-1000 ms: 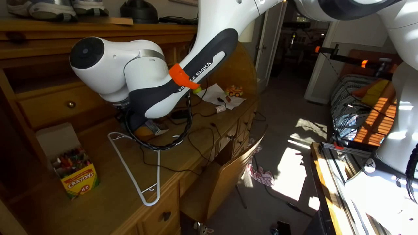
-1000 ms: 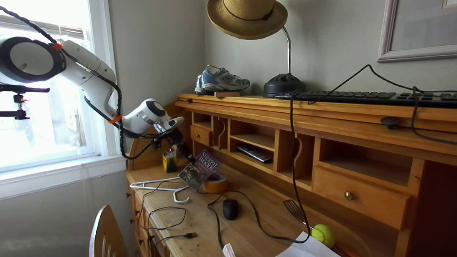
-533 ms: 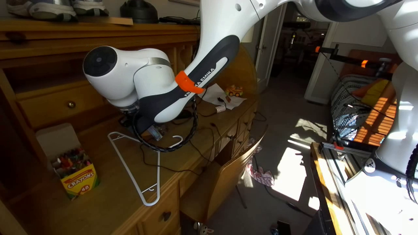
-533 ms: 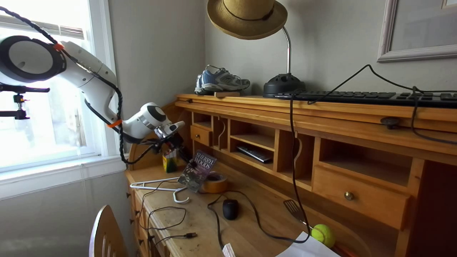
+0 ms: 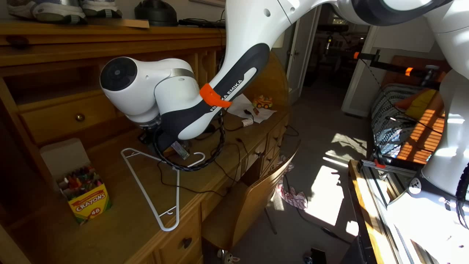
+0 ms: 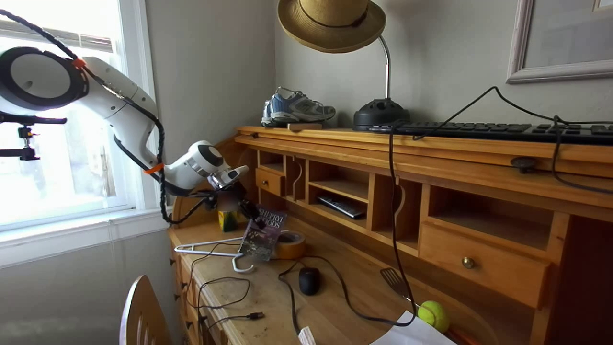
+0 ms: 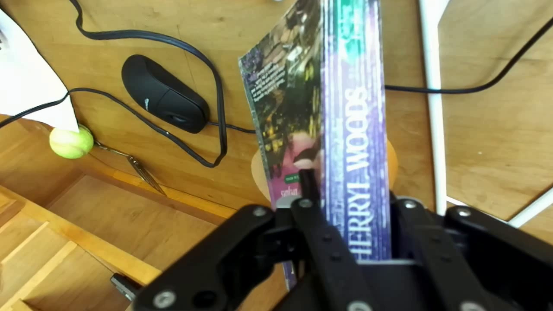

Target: Pick up the purple book and put it back on the yellow masking tape

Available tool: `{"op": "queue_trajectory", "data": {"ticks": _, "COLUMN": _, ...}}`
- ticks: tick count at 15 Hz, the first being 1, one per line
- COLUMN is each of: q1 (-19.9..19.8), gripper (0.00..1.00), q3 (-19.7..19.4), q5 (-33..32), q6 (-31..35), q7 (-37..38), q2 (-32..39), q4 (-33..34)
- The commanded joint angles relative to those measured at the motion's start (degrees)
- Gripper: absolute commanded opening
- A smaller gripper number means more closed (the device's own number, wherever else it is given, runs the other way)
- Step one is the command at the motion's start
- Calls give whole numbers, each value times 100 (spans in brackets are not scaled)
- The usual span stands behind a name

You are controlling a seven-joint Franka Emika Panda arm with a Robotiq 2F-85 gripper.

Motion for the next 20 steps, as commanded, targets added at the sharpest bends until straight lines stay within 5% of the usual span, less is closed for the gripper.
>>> {"op": "queue_trajectory", "data": {"ticks": 1, "q1": 200, "gripper": 7, "q3": -208, "q5": -145, "q6": 52, "q7": 270, "q2": -205, "q4": -300}}
{"op": "queue_trajectory", "data": {"ticks": 3, "q1": 348, "gripper": 7, "q3": -303, "q5": -374, "q6": 279, "q7": 650, "q2": -585, "q4": -713}}
{"op": "queue_trajectory", "data": {"ticks": 8, "q1": 930, "gripper": 7, "q3": -799, "q5": -2117, "q6": 1298, "q7": 2624, "q2": -1405, "q4": -1658}}
{"op": "queue_trajectory", "data": {"ticks": 14, "q1": 249, "gripper": 7, "q3": -74, "q5": -4009, "q6": 1339, "q7": 4108, "q2": -1993, "q4": -2050}}
{"op": "queue_trajectory", "data": {"ticks": 18, "q1": -354, "gripper": 7, "q3": 321, "q5": -4349, "q6": 1842, "q7": 4198, "q2": -2076, "q4": -2083}}
{"op": "queue_trajectory", "data": {"ticks": 20, "q1": -455, "gripper": 7, "q3": 142, "q5": -4304, "q6": 2693, "q7": 4092, "q2": -2014, "q4": -2004}}
